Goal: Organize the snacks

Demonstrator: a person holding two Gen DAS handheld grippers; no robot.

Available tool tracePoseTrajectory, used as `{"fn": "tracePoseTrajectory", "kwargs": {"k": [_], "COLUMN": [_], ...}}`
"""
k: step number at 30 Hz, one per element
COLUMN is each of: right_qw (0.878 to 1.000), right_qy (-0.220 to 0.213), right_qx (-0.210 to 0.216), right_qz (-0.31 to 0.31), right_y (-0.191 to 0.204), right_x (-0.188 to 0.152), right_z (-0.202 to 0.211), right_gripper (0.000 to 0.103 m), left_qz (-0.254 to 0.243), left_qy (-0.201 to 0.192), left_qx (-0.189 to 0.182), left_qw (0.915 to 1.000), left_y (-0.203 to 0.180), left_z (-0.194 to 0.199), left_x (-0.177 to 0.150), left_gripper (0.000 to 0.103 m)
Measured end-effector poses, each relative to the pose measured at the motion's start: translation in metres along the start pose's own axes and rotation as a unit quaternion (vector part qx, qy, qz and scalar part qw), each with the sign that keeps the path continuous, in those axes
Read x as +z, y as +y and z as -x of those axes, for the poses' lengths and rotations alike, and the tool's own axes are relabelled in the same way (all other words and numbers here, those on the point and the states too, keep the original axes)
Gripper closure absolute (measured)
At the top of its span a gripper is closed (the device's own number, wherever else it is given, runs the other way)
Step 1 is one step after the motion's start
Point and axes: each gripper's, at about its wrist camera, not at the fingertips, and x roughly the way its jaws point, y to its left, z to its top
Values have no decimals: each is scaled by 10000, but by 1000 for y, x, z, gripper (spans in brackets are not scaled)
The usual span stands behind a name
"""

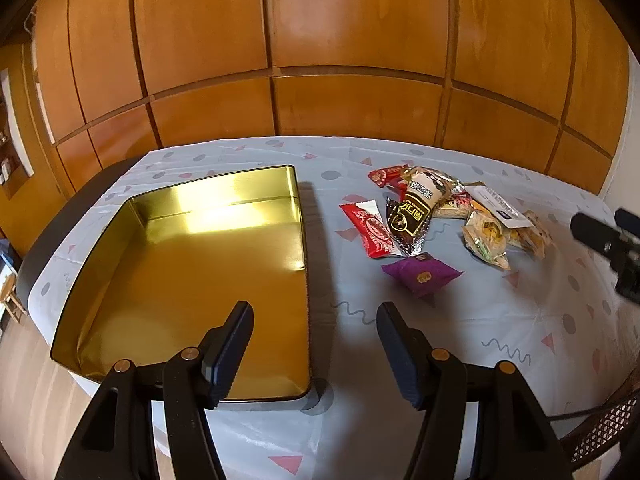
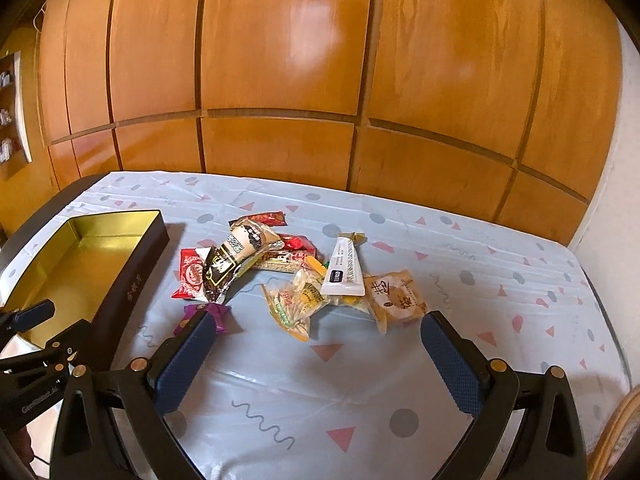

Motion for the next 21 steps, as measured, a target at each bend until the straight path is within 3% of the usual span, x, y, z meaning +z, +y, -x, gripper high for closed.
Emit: {"fn": "tracePoseTrajectory", "kwargs": {"k": [9, 21], "right_qw": [9999, 9987], "right_qy": [-77, -309], "right_qx": [30, -409], "right_qz": [-73, -63], "right_y": [-21, -73], "right_x": [18, 43], "right_z": [-1, -13], "right_gripper": [0, 0], "left_qz": [-179, -329], "left_qy": [74, 171], "left_qx": [-30, -15], "left_qw": [9998, 9993], "left_y": [-12, -22], "left_z": [-4, -9], "left_x": [2, 5], "left_gripper": [38, 38]}}
